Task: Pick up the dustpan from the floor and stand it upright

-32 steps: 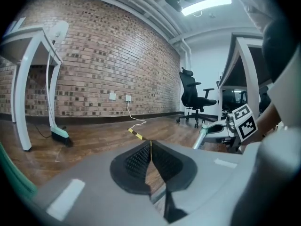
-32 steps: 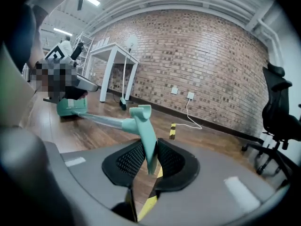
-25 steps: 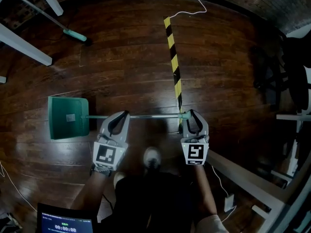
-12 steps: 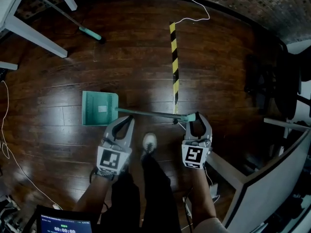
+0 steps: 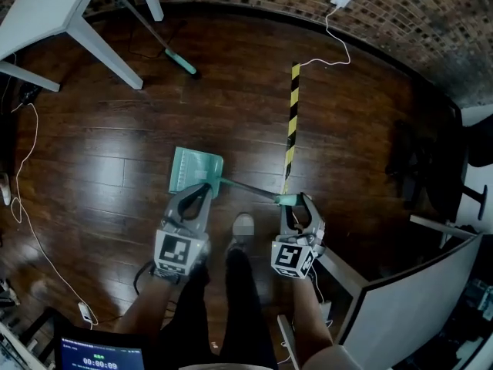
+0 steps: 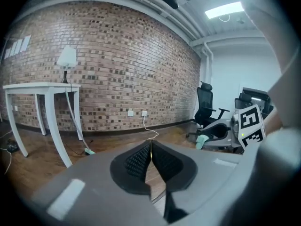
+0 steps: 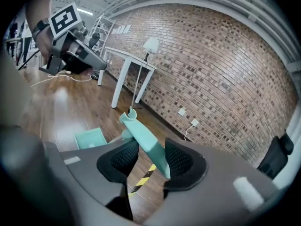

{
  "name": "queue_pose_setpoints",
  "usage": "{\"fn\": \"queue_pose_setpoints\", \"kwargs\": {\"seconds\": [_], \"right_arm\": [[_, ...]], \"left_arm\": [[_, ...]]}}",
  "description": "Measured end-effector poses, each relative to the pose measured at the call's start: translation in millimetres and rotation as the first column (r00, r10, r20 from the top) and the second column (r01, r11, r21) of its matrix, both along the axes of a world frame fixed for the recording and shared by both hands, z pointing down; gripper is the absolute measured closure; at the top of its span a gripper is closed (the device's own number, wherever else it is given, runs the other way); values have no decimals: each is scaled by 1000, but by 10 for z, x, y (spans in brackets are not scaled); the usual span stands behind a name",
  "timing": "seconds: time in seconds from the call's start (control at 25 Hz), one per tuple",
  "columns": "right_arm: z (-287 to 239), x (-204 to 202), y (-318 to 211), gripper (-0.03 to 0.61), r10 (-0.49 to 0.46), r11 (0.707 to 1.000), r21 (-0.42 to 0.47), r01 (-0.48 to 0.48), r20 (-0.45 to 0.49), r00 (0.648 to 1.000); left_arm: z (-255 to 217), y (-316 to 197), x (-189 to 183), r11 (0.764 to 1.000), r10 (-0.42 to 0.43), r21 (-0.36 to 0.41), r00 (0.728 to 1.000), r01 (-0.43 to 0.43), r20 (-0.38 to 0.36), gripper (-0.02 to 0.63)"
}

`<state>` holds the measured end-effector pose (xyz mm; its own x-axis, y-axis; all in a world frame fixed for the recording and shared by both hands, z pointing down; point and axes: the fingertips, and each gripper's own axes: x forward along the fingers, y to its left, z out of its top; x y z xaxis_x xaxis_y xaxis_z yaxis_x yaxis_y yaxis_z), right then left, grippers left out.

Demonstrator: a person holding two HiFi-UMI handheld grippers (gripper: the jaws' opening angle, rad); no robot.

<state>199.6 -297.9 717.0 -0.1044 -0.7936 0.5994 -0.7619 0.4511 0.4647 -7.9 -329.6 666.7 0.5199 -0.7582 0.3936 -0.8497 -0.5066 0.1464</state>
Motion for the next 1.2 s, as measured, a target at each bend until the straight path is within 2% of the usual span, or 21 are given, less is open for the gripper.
{"fn": "queue_pose_setpoints", "kwargs": {"seconds": [0.2, 0.48, 0.72, 0.96, 1.08, 1.2], "right_arm": [[-144, -490, 70, 367, -103, 994, -34, 103, 18, 995], [-309, -857, 204, 303, -158, 984, -75, 161, 41, 987], [-523, -904, 106, 282, -227, 971, -82, 223, -40, 973], [-961, -991, 140, 282, -223, 973, -48, 224, 22, 975], [-1399, -1091, 244, 285, -180, 983, -11, 182, 110, 978], [-1935, -1265, 418, 284, -154, 988, 20, 153, 219, 963]], "left_arm": [[-215, 105, -245, 999, -34, 14, 999, 33, 23, 607], [-448, 411, -473, 998, -56, 17, 998, 55, 11, 607], [-675, 632, -740, 996, -93, 11, 996, 93, 13, 607], [-945, 742, -972, 994, -105, 13, 994, 105, 14, 607], [-1271, 777, -1066, 996, -87, 38, 996, 87, 3, 607], [-1671, 821, -1156, 995, -66, 79, 998, 67, -19, 607]]}}
